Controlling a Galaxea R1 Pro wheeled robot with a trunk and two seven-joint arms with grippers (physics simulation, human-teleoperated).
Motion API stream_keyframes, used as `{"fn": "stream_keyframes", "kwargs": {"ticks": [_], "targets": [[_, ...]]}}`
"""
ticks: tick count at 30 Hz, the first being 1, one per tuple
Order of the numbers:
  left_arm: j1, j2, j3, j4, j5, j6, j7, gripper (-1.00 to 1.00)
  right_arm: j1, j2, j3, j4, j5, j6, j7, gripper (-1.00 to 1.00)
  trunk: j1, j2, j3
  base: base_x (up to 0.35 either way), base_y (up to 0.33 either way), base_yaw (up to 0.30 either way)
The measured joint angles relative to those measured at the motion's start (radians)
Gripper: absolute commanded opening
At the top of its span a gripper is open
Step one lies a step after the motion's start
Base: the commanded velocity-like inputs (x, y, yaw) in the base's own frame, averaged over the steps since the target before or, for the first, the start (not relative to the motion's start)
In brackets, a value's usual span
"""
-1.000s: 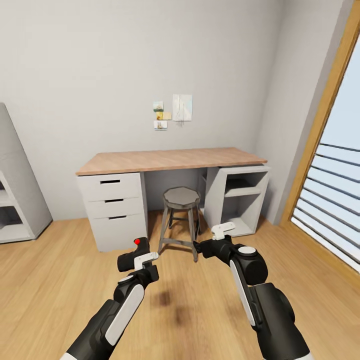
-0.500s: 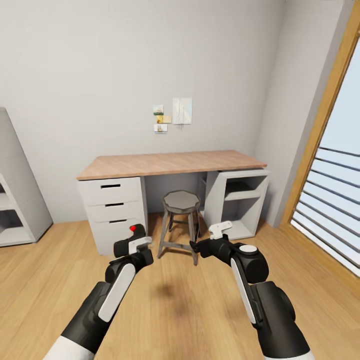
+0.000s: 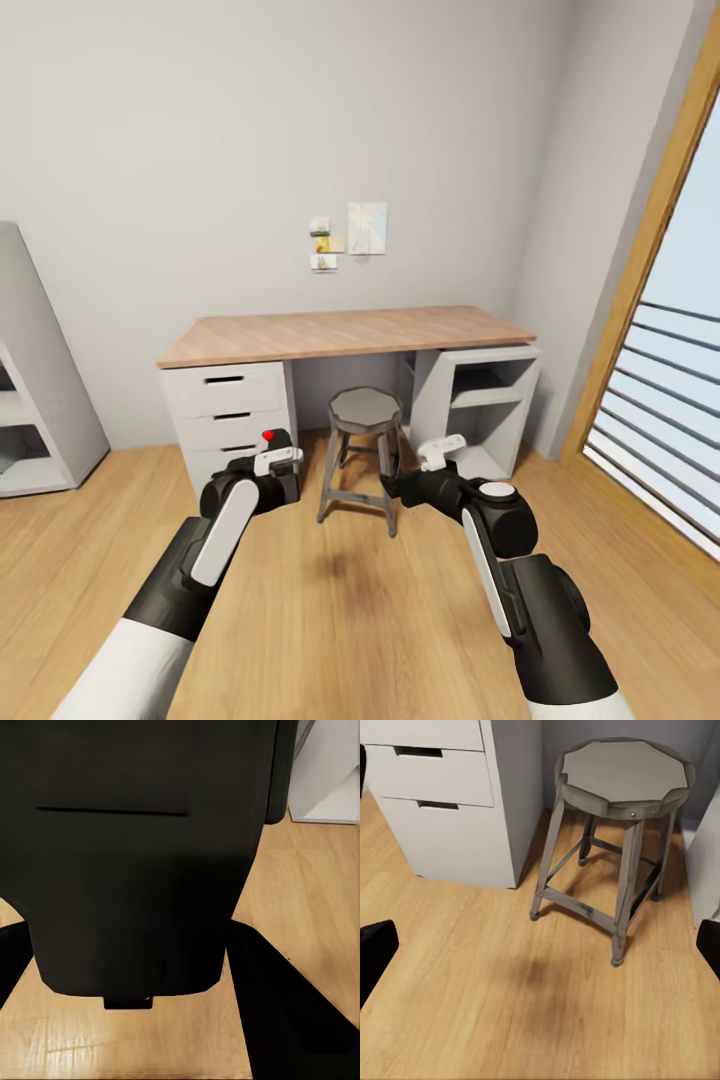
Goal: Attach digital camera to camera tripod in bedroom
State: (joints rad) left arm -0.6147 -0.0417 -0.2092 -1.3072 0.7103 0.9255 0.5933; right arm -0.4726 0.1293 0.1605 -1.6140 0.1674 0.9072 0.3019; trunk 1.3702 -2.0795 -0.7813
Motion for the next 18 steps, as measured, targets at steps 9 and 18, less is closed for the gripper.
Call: {"fn": "stream_keyframes", "kwargs": {"ticks": [9, 18], "targets": [[-0.018, -0.006, 0.001, -0.001, -0.002, 0.048, 0.004, -1.0, -0.008, -0.001, -0.017, 0.0, 0.0, 0.001, 0.0, 1.0, 0.0, 0.0, 0.0, 0.002, -0.016, 0.254], [-0.02, -0.01, 0.002, 0.005, -0.013, 0.051, 0.008, -1.0, -0.007, -0.001, -0.034, 0.0, 0.0, 0.0, 0.0, 1.0, 0.0, 0.0, -0.002, 0.103, -0.241, 0.291]]}}
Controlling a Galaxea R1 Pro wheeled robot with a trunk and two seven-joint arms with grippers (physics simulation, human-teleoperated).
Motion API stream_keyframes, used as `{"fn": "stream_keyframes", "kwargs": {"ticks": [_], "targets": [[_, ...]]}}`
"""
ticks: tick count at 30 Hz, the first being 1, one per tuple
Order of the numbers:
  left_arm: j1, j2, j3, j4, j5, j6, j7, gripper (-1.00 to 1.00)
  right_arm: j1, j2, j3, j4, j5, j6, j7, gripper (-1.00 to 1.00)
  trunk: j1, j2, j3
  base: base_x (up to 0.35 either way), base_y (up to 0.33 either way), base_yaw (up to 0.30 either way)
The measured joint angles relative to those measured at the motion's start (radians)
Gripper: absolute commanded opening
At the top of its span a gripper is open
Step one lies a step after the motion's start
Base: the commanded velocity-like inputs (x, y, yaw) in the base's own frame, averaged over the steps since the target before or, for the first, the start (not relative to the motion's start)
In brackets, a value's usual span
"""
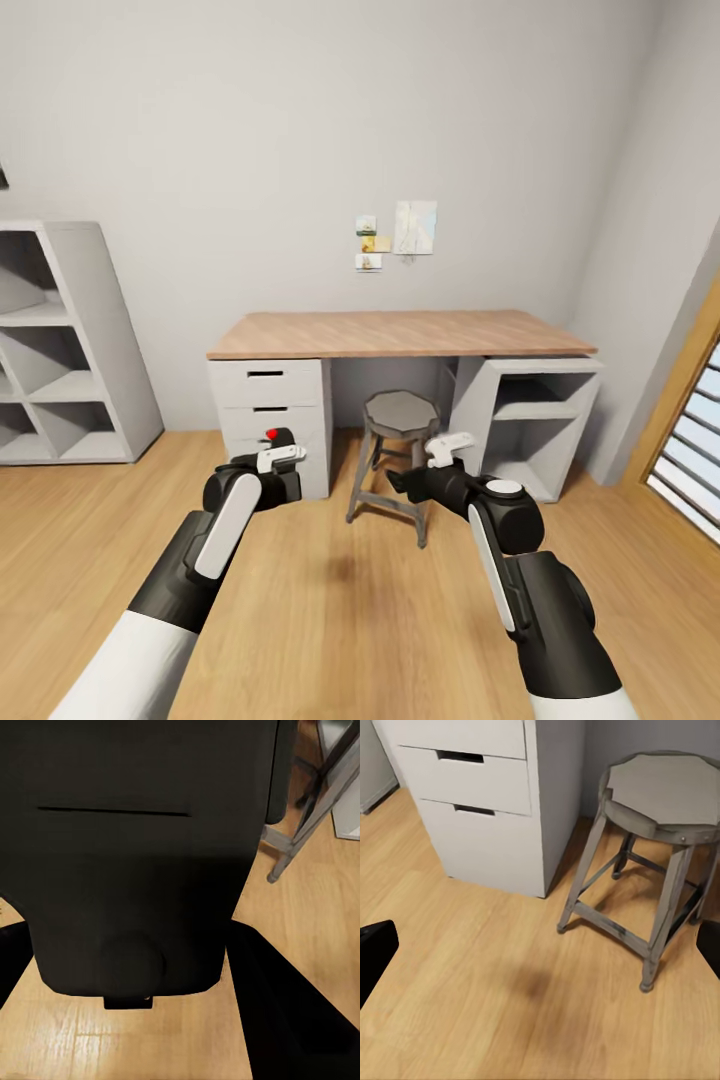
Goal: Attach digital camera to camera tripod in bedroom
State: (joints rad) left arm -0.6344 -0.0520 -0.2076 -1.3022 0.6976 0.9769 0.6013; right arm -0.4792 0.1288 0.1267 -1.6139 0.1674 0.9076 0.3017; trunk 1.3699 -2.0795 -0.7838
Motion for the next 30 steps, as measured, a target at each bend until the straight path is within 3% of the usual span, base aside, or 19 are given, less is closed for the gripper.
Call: {"fn": "stream_keyframes", "kwargs": {"ticks": [6, 13, 17, 22, 30], "targets": [[0.0, 0.006, 0.001, 0.051, -0.002, -0.024, -0.001, -1.0, 0.009, 0.006, 0.016, 0.0, 0.006, -0.003, -0.005, 1.0, 0.0, 0.0, -0.001, 0.175, -0.294, 0.294], [-0.007, 0.009, 0.001, 0.122, -0.002, -0.063, -0.003, -1.0, -0.01, 0.016, 0.127, 0.0, 0.022, -0.012, -0.02, 1.0, 0.0, 0.0, -0.001, 0.196, -0.244, 0.295], [-0.01, 0.004, -0.001, 0.134, -0.002, -0.074, -0.002, -1.0, -0.046, 0.018, 0.154, 0.0, 0.025, -0.014, -0.022, 1.0, 0.0, 0.0, -0.001, 0.073, -0.068, 0.295], [-0.01, 0.004, -0.001, 0.137, -0.003, -0.076, -0.001, -1.0, -0.072, 0.018, 0.16, 0.0, 0.026, -0.013, -0.022, 1.0, 0.0, 0.0, -0.001, 0.022, -0.02, 0.28], [0.002, 0.01, 0.002, 0.125, 0.001, -0.074, -0.001, -1.0, -0.08, 0.011, 0.152, 0.0, 0.02, -0.004, -0.019, 1.0, 0.0, 0.0, -0.001, 0.004, -0.004, 0.09]]}}
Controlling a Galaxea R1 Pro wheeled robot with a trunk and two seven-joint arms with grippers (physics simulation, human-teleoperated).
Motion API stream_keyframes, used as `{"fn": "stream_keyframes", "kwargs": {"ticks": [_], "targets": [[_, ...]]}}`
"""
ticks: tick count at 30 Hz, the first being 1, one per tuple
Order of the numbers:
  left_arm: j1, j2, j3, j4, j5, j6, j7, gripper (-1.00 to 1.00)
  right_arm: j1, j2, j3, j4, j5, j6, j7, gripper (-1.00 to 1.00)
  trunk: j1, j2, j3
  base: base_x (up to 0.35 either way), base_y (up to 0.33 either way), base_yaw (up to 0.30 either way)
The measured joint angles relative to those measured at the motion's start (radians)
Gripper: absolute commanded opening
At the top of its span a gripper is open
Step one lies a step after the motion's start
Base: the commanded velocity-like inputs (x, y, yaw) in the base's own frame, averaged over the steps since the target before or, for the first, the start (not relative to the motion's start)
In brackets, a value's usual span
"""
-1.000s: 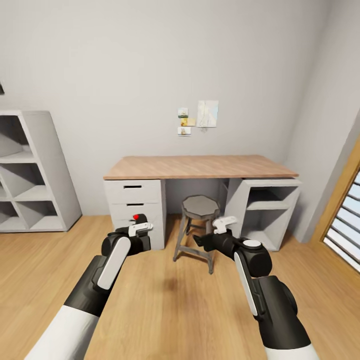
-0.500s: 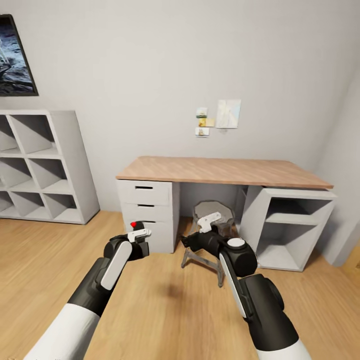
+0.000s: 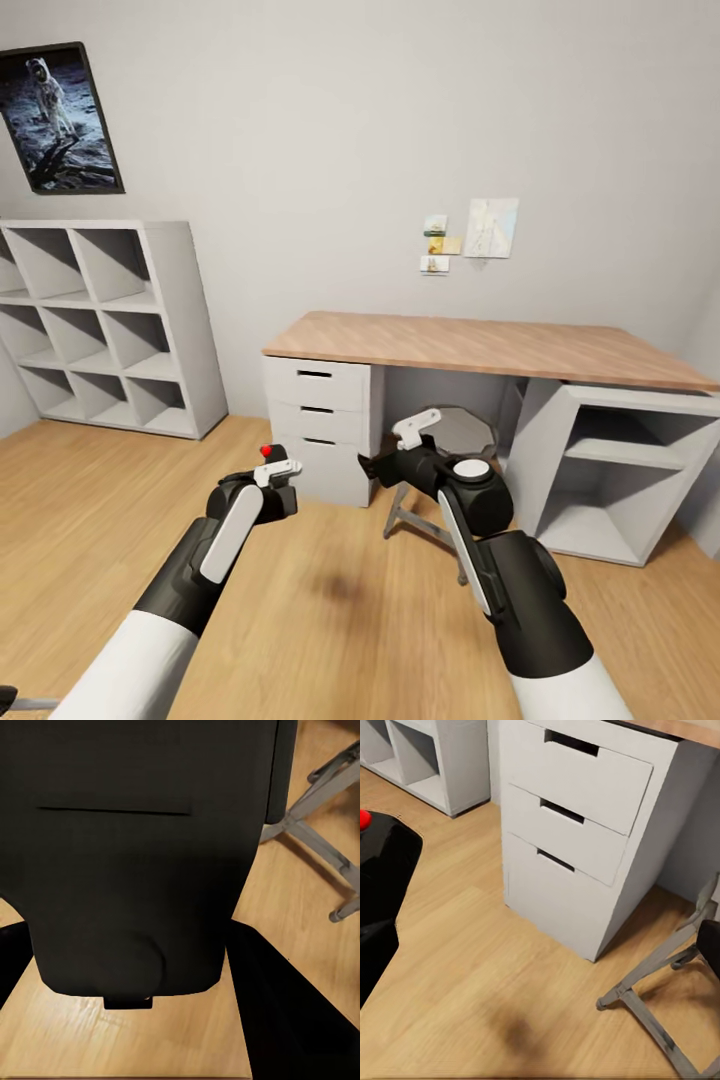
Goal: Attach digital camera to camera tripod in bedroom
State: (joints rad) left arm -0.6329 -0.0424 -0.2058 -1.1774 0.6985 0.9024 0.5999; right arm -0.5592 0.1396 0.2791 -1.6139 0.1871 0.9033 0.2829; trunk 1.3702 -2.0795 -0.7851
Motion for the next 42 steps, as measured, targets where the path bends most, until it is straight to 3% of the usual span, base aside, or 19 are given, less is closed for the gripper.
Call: {"fn": "stream_keyframes", "kwargs": {"ticks": [6, 7, 8, 11, 20, 31, 36, 42], "targets": [[0.068, 0.002, 0.003, -0.027, 0.005, 0.001, 0.0, -1.0, 0.01, -0.003, -0.026, 0.037, -0.002, 0.003, -0.002, 1.0, 0.0, 0.0, 0.0, 0.001, -0.001, 0.199], [0.08, 0.003, 0.003, -0.033, 0.005, 0.0, 0.0, -1.0, 0.01, -0.003, -0.038, 0.052, -0.002, 0.003, -0.002, 1.0, 0.0, 0.0, 0.0, 0.0, 0.0, 0.28], [0.121, 0.006, 0.026, -0.048, -0.006, -0.016, 0.001, -1.0, 0.011, -0.004, -0.082, 0.095, -0.001, 0.004, -0.001, 1.0, -0.004, 0.007, 0.003, 0.0, 0.0, 0.28], [0.141, 0.006, 0.046, -0.053, 0.002, -0.04, -0.001, -1.0, 0.012, -0.004, -0.101, 0.107, -0.006, 0.003, 0.002, 1.0, -0.015, 0.028, 0.012, 0.0, 0.0, 0.286], [0.17, 0.004, 0.064, -0.041, -0.001, -0.069, 0.001, -1.0, 0.012, -0.004, -0.117, 0.111, -0.007, 0.002, 0.003, 1.0, -0.05, 0.091, 0.041, 0.0, 0.0, 0.294], [0.175, -0.011, 0.048, -0.033, -0.001, -0.075, 0.004, -1.0, 0.015, -0.005, -0.115, 0.078, -0.006, 0.002, 0.003, 1.0, -0.092, 0.168, 0.075, 0.0, 0.0, 0.287], [0.096, -0.024, 0.015, -0.042, 0.004, -0.042, 0.037, -1.0, 0.04, -0.006, -0.118, 0.026, -0.006, 0.004, 0.004, 1.0, -0.111, 0.203, 0.091, 0.0, 0.0, 0.29], [-0.026, -0.068, -0.017, -0.05, 0.011, 0.073, 0.102, -1.0, 0.068, -0.006, -0.119, 0.004, -0.006, 0.005, 0.004, 1.0, -0.134, 0.245, 0.11, 0.0, 0.0, 0.275]]}}
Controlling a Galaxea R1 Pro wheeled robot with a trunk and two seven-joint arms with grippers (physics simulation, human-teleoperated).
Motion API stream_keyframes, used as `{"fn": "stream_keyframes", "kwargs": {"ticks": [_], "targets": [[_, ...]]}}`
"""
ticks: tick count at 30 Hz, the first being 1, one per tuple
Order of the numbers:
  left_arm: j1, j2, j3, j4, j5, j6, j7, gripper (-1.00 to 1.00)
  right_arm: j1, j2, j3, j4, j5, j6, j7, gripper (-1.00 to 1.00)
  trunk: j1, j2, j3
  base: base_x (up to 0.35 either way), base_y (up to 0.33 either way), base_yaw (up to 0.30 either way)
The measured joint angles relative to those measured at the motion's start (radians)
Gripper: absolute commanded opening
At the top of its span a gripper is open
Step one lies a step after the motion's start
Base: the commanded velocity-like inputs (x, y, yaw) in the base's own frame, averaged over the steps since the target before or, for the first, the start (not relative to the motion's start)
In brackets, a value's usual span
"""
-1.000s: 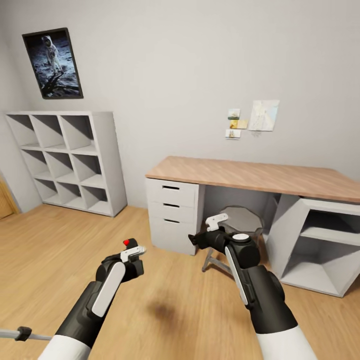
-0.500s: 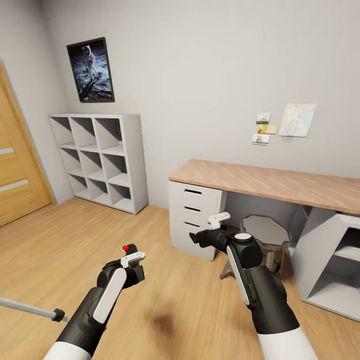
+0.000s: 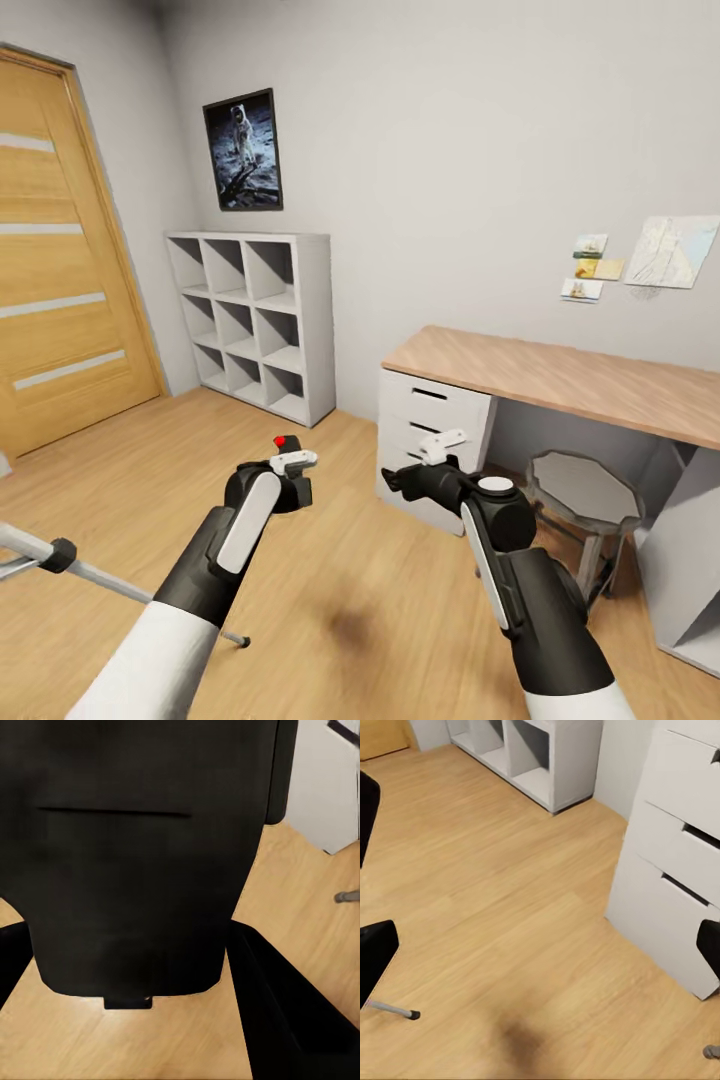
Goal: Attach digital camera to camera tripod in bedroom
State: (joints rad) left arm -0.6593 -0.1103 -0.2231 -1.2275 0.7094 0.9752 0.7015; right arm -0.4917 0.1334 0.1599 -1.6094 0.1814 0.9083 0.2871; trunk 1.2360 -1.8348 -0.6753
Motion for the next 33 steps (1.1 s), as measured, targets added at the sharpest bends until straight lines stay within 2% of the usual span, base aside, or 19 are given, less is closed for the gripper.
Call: {"fn": "stream_keyframes", "kwargs": {"ticks": [6, 16, 24, 33], "targets": [[-0.035, -0.002, -0.012, -0.018, -0.003, 0.053, 0.015, -1.0, 0.006, 0.0, 0.0, -0.004, 0.0, 0.0, -0.001, 1.0, -0.023, 0.042, 0.019, 0.0, 0.0, 0.227], [-0.051, -0.005, -0.016, -0.017, -0.004, 0.069, 0.02, -1.0, 0.008, 0.0, 0.0, -0.006, 0.0, 0.001, -0.001, 1.0, -0.061, 0.112, 0.05, 0.0, 0.0, 0.274], [-0.049, -0.007, -0.018, -0.026, -0.008, 0.068, 0.024, -1.0, 0.008, -0.001, -0.003, -0.006, 0.0, 0.002, -0.001, 1.0, -0.061, 0.112, 0.05, 0.013, -0.006, 0.275], [-0.051, -0.009, -0.02, -0.029, -0.01, 0.068, 0.048, -1.0, 0.008, 0.0, -0.002, -0.006, 0.0, 0.001, -0.001, 1.0, -0.062, 0.112, 0.05, 0.241, -0.095, 0.094]]}}
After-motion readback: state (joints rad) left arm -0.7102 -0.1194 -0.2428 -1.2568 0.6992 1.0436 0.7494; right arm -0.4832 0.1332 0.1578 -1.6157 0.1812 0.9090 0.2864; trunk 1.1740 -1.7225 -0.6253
